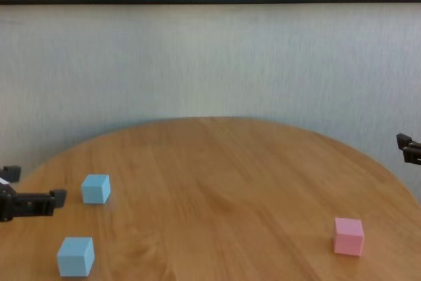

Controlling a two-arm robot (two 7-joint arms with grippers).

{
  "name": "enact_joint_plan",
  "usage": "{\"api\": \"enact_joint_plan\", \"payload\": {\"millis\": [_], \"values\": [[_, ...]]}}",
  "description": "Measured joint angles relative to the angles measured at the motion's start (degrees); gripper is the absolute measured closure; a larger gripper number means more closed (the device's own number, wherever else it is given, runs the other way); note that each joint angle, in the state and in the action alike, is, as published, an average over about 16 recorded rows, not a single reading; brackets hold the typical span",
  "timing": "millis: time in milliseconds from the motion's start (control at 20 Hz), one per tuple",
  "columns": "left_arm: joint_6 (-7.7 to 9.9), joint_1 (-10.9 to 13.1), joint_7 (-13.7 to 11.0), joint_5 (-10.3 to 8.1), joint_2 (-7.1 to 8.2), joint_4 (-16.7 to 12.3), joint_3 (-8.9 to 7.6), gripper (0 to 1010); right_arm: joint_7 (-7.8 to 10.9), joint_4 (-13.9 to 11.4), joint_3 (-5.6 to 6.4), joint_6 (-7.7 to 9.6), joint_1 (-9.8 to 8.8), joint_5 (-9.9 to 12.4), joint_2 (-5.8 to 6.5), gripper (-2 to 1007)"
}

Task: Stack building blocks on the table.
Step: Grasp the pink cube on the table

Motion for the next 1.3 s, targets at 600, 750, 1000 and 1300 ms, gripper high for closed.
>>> {"api": "enact_joint_plan", "payload": {"millis": [600, 750, 1000, 1300], "values": [[12.54, -1.44, -4.46, -5.93, -1.88, 0.07, -1.06, 7, 0.0, 0.0, 0.0, 0.0, 0.0, 0.0, 0.0, 0], [13.82, -1.71, -5.48, -6.07, -1.9, 0.03, -0.7, 8, 0.0, 0.0, 0.0, 0.0, 0.0, 0.0, 0.0, 0], [15.25, -2.07, -7.02, -5.52, -1.4, -0.11, 0.33, 8, 0.0, 0.0, 0.0, 0.0, 0.0, 0.0, 0.0, 0], [17.12, -2.72, -7.99, -4.69, -0.71, -0.16, 1.89, 8, 0.0, 0.0, 0.0, 0.0, 0.0, 0.0, 0.0, 0]]}}
